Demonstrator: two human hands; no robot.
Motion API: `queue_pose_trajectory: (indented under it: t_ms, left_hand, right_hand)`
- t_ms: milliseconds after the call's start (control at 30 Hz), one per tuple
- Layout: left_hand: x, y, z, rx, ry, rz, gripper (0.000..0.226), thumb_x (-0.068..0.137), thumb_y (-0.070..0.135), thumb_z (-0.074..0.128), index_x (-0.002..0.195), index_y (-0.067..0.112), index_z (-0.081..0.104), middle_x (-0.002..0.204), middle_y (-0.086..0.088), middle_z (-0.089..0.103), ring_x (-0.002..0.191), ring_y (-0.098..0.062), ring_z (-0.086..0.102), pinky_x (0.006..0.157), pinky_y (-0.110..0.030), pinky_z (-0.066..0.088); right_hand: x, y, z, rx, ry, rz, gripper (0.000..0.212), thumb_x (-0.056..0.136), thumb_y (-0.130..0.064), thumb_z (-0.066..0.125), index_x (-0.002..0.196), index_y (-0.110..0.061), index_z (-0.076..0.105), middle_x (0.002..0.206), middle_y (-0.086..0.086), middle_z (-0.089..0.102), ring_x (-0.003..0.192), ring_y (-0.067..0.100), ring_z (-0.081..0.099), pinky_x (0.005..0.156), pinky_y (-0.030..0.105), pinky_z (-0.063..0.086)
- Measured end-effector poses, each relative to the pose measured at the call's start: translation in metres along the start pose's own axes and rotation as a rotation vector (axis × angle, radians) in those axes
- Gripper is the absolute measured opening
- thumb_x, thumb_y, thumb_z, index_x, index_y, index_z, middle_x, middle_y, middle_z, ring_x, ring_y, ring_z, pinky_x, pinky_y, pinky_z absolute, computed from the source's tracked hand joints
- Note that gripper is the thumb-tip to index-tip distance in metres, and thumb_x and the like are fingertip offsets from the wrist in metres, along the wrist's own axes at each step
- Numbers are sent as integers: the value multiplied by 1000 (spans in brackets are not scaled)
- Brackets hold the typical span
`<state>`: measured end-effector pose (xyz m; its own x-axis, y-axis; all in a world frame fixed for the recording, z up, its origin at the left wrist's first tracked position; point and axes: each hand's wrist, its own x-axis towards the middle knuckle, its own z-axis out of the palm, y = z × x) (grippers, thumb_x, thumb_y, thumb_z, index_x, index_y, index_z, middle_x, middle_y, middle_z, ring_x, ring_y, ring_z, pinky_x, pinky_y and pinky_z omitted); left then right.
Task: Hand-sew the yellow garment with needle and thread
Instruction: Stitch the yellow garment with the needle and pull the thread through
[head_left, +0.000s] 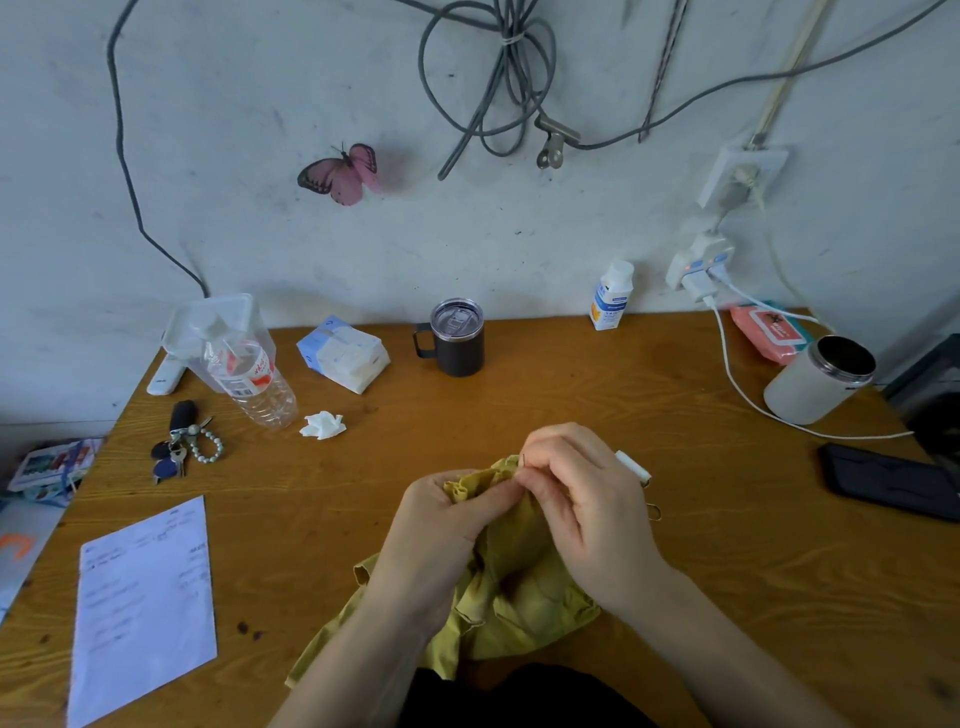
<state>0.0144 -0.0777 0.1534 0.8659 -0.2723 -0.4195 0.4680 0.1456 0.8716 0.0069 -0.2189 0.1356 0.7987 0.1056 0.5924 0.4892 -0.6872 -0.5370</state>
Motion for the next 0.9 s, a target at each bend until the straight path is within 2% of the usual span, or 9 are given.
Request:
queue_pose_trajectory:
  t_ms: [100, 200, 300, 467, 533, 633, 767, 833, 900]
  left_hand:
    - [3, -1, 2, 28, 28, 24, 38, 76, 20, 73, 78, -16, 58, 76, -24, 64, 71, -33, 61, 70, -39, 55]
    - [4, 2, 5, 72, 40, 54, 31, 84, 13, 68, 78, -16, 60, 76, -30, 64, 70, -33, 62, 68, -39, 56]
    - [4, 4, 8, 106, 56, 57, 35, 85, 14, 68, 81, -19, 57, 83, -43, 58, 71, -34, 60, 74, -46, 53]
    - [6, 5, 13, 95, 116, 84, 40, 84, 16, 69, 83, -22, 54, 83, -47, 53, 69, -35, 56, 70, -44, 48]
    - [7, 2, 13, 89, 122, 76, 39, 85, 16, 68, 83, -21, 54, 78, -43, 55, 68, -34, 54, 68, -43, 48]
    - [8, -2, 14, 90, 110, 37, 38, 86, 15, 67, 80, -20, 53, 71, -23, 57, 65, -31, 52, 58, -34, 47]
    - [9, -3, 16, 124, 148, -3, 35, 88, 14, 65, 73, -16, 55, 66, -16, 55, 60, -27, 49, 50, -26, 46]
    - [9, -7, 16, 136, 160, -33, 36, 87, 14, 66, 72, -16, 56, 68, -17, 54, 62, -29, 47, 53, -32, 43]
    - [7, -10, 17, 125, 157, -64, 37, 87, 15, 66, 77, -19, 56, 73, -19, 57, 66, -31, 49, 63, -38, 44]
  right_hand:
    - [-2, -2, 7, 18, 86, -21, 20, 90, -10, 51, 78, -3, 65, 83, 4, 65, 76, 16, 56, 63, 30, 47]
    - [-3, 0, 8, 8, 152, -34, 19, 88, -8, 53, 77, -2, 67, 83, 5, 67, 76, 15, 53, 63, 28, 46]
    - [-6, 3, 10, -9, 191, -54, 19, 87, -8, 54, 77, -1, 68, 83, 6, 67, 77, 13, 51, 64, 28, 45]
    - [-7, 7, 14, 26, 206, 68, 19, 89, -15, 54, 82, -4, 68, 90, 4, 64, 86, 12, 51, 68, 34, 47]
    - [-7, 7, 16, 6, 189, 93, 20, 89, -16, 52, 82, -5, 67, 91, 4, 63, 88, 13, 50, 69, 38, 47]
    - [-8, 6, 20, -7, 208, 67, 20, 89, -12, 51, 78, -5, 66, 86, 4, 63, 86, 13, 48, 67, 38, 46]
    - [-12, 6, 23, -20, 260, 41, 22, 88, -11, 50, 77, -4, 68, 85, 4, 65, 85, 13, 48, 63, 41, 45]
    - [-10, 4, 23, -18, 282, 18, 23, 89, -12, 51, 77, -4, 68, 85, 4, 65, 84, 14, 49, 63, 40, 45]
    - [-6, 3, 23, 12, 273, 43, 21, 89, -13, 51, 79, -5, 68, 85, 3, 65, 84, 13, 50, 64, 37, 46]
